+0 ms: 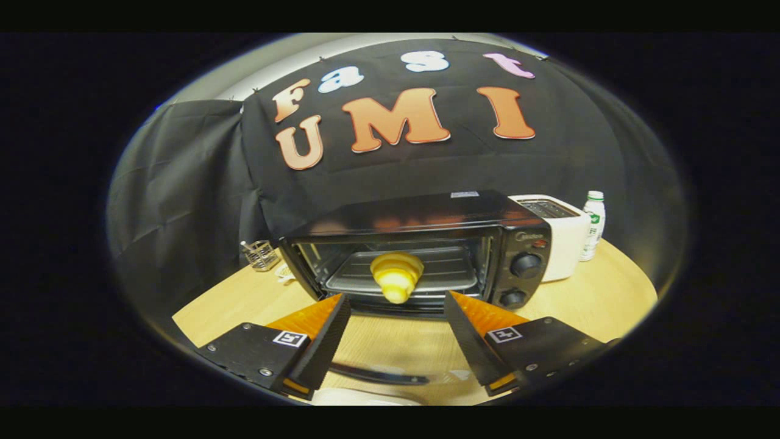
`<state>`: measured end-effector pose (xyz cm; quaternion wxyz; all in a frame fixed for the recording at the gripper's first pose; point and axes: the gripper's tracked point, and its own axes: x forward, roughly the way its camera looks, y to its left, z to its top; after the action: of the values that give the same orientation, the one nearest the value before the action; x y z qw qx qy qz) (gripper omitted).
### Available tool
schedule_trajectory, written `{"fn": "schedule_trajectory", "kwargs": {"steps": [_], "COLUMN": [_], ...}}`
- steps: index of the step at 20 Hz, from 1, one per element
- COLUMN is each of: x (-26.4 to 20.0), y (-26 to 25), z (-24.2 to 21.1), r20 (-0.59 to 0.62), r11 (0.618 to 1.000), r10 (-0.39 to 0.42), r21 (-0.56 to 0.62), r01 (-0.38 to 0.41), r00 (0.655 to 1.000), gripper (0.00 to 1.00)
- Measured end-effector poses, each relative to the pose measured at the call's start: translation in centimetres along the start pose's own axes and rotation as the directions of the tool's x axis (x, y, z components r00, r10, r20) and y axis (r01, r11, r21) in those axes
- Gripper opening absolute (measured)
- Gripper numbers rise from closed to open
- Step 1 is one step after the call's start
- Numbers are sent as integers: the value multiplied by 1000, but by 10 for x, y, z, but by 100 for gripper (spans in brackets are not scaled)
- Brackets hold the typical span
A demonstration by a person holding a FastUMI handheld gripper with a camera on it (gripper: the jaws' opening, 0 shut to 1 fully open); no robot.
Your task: Open the toaster oven, put the food inside, and close the toaster oven door.
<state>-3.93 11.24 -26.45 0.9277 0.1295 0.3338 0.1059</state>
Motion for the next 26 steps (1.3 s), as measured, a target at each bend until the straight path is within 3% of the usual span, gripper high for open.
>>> {"fn": "schedule_trajectory", "kwargs": {"steps": [7,11,14,20,26], "x": [-45,-60,-70,-55,-29], "y": [2,-6,4,8,13], "z": [-82,-95,-107,-145,-133], "r20": [-183,-205,-229,-338,-319], "r11": [998,1000,998,998,999], "r10": [47,9,46,52,20], "r21": [49,12,-20,1,-34], "r01": [-39,-6,-51,-56,-33], "r00": [982,979,972,940,947], "gripper": [92,92,92,92,92]}}
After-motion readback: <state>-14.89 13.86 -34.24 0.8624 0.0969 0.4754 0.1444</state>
